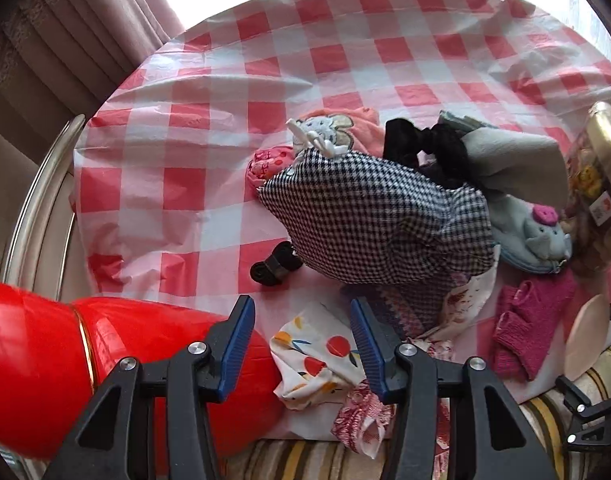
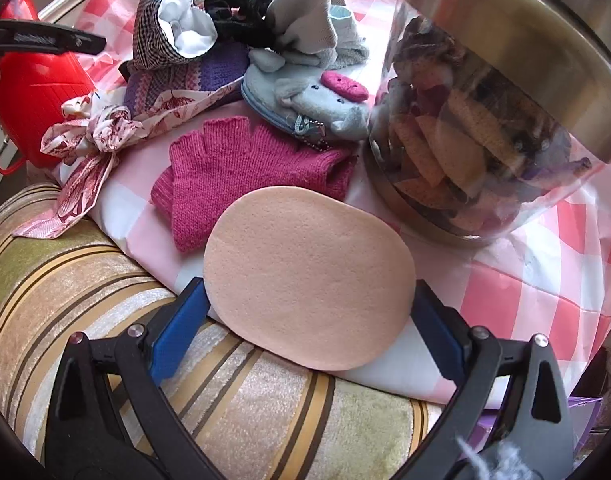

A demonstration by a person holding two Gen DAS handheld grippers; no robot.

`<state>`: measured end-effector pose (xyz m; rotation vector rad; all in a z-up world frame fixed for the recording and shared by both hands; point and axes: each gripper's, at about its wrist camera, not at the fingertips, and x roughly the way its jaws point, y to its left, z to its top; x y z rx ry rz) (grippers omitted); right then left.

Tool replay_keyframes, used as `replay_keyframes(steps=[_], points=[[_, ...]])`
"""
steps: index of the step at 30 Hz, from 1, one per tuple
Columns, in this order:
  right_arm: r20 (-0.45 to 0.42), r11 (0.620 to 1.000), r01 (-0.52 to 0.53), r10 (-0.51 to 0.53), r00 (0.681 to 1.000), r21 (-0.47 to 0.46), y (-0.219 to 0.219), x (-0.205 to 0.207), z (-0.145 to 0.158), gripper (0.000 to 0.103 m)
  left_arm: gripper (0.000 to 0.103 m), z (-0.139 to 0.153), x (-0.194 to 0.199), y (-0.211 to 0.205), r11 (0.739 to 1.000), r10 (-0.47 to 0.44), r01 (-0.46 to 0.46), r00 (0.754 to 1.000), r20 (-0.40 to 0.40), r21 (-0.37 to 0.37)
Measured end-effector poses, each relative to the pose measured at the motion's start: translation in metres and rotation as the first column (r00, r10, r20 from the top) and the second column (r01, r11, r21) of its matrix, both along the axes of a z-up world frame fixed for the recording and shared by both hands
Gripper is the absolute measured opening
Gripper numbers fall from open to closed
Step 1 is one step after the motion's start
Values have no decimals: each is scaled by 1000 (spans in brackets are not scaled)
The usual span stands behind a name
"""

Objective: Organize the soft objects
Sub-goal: 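Grasp the beige oval pad with the right gripper while the left gripper grasps the black hair tie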

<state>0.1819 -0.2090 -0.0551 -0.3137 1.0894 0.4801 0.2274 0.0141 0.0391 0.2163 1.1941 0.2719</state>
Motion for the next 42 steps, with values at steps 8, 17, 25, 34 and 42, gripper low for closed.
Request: replay_keyframes(steps=[8,17,25,34,42], points=[[16,999,2,-3,1000,44,-13,3,14,99,47,-40,42,16,997,62,-55,985,-159,52],[14,997,2,-3,1000,72,-22,2,23,99,45,-61,60,45,975,219,-220,967,-128,4],[3,997,2,-3,1000,73,-15,3,15,99,40,-72,70,54,972,234,-235,967,-102,3],[3,998,3,-4,1000,69,-14,2,14,99,16,-59,75,31,987,157,-161,980,-121,-25],[1,998,3,-3,1000,67,-11,2,13,99,39,-69,87,25,986,164,-157,978,-127,60]])
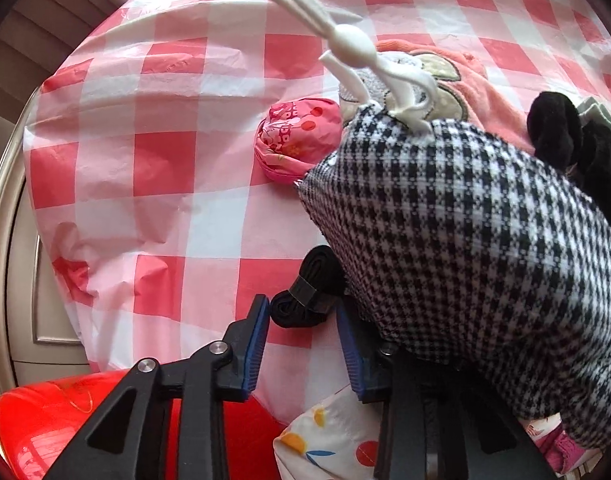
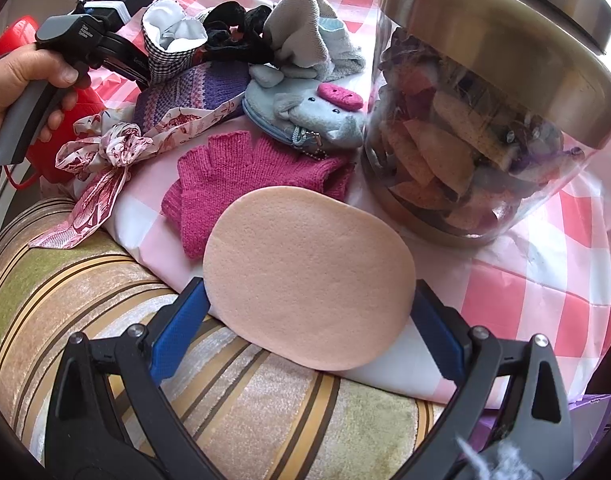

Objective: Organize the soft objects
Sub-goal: 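Grasp the beige oval pad with the right gripper while the left gripper grasps the black hair tie, then carry the pad and hair tie into the purple box and open both grippers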

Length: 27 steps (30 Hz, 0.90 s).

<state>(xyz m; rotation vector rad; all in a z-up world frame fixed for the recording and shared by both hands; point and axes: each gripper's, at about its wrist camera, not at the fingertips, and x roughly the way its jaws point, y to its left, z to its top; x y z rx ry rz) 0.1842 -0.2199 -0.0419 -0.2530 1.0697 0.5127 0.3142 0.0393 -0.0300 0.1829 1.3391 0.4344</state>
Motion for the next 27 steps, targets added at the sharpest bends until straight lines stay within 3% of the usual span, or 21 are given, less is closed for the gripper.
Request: replay_keyframes(steps=[7,10,13,22,27], points=[[-8,1000,4,-4,1000,3,0,1,-2,99,44,-5,5,9,1000,17,-17,1000,11,-6],[3,1000,15,-15,1000,12,-2,1,0,99,30,-6,3,12,998,34,-33,999,24,-48],[22,999,25,-25,999,20,-4,-1,6,99,30,-2,-4,13,997,23,-20,999,39,-74],[85,995,60,-67,994,79,-21,-13,35,99,30,57,-71,-18,999,-44,48,982,182,-21],[105,991,99,-108,989,87,-36,-26,44,99,30,76,-106,-35,989,-117,136,961,252,-60]])
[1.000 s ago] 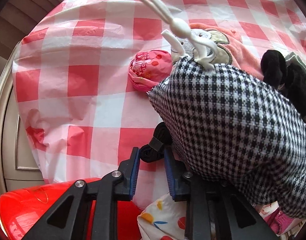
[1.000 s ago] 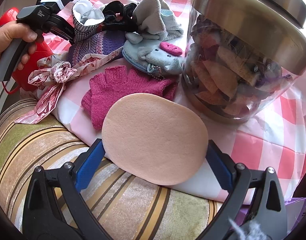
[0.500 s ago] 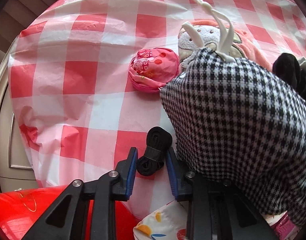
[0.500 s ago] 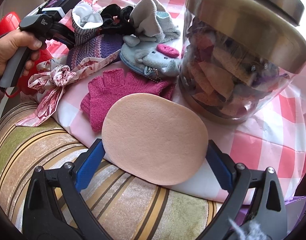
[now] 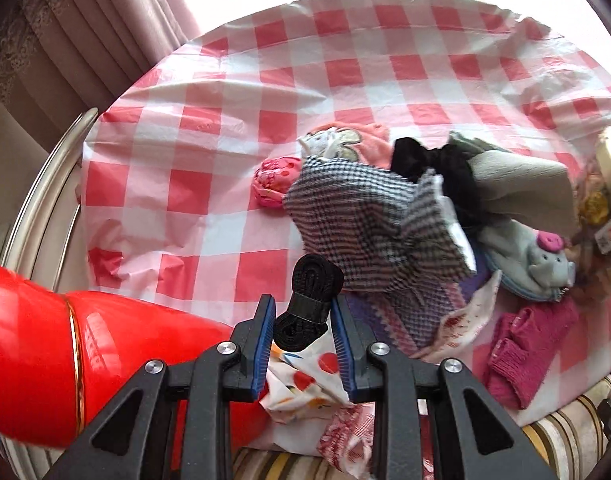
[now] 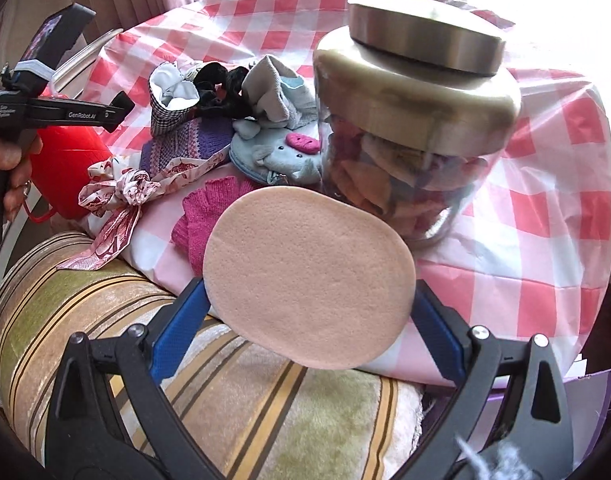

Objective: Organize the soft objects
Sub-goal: 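Carry the pad and hair tie into the purple box and open both grippers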

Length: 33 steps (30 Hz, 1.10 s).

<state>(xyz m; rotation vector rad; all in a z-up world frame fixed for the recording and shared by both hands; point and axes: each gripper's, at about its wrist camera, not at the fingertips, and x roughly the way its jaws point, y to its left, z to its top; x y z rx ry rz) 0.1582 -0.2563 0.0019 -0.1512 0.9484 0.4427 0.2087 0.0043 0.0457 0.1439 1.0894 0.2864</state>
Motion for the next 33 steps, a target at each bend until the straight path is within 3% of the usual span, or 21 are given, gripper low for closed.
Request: replay_keyframes(steps=[6,11,14,20,24,28,33], points=[[23,994,105,-106,994,26,-45,-21,15,99,30,10,-18,-59,976,-147,159,985,90,-152],[6,968,249,-249,968,18,-108,-44,10,99,30,11,-39,-129,910,-296,316,948,115,-268],[-23,939,344,-344,939,-14,-154,-53,0,99,30,7,-49,-173,854,-390,405,914,111,-327],[-29,845,525,-530,847,-101,-244,-56,-15,99,30,-3,-63,-245,776,-513,505,854,87,-378],[-45,804,574,-586,809,-153,-286,-50,-36,99,30,-5,-74,-284,731,-580,561,811,78,-390],[-61,786,592,-609,791,-176,-310,-45,-55,99,30,-7,-82,-315,698,-628,599,776,68,-391],[-39,794,592,-602,798,-139,-320,-49,-54,100,30,-9,-90,-348,659,-675,639,735,62,-398]])
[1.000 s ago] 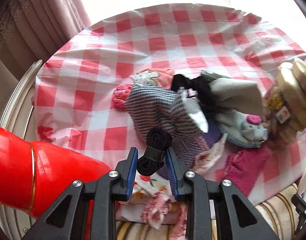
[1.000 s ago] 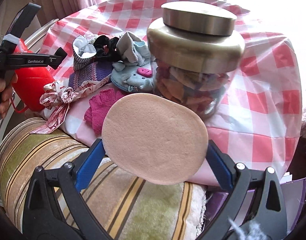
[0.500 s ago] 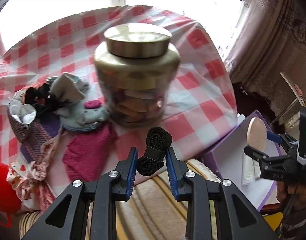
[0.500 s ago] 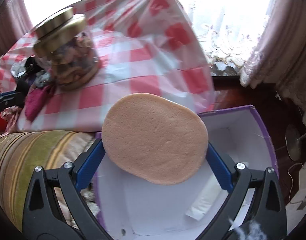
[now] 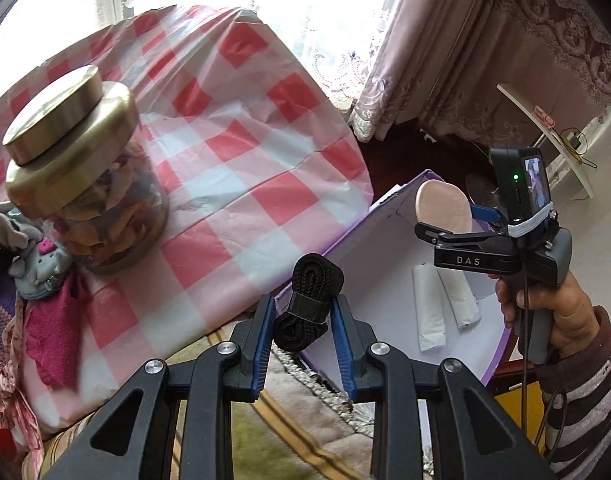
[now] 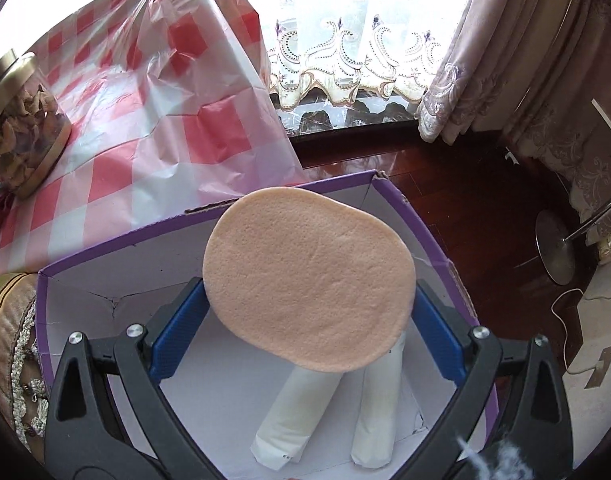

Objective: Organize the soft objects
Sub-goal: 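Carry the pad and hair tie into the purple box and open both grippers, then withdraw both grippers from the box back toward the pile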

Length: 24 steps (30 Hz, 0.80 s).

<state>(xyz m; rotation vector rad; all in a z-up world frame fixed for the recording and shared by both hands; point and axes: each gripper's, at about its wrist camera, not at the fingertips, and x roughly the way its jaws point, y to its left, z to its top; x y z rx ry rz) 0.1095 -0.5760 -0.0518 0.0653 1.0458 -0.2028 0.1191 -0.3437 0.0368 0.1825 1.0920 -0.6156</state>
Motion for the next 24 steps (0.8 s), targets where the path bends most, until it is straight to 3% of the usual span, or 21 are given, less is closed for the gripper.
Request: replay_keyframes(steps=[6,10,15,16,17,19,24], points=[[55,1000,-6,5,998,11,-9,-5,10,102,30,-8,-8,-34,998,-63,63,998,-18,3],[108,998,59,-62,992,34,-22,-15,26,102,30,-14,-9,-55,996,-90,89,996,-25,-3],[114,996,94,-94,989,6,-26,-33,35,102,33,-13,-11,-81,985,-154,151,988,-30,-85],[114,995,100,-99,989,-2,-26,-37,37,102,40,-14,-11,-86,979,-178,173,983,-39,-108],[114,994,106,-105,988,-5,-27,-41,39,102,56,-14,-11,-89,977,-188,183,981,-44,-110],[117,993,118,-117,986,0,-29,-49,42,102,70,-15,-11,-89,978,-179,174,983,-36,-117],[131,991,129,-130,983,16,-27,-62,49,102,71,-13,0,-63,982,-96,84,993,-62,-172]])
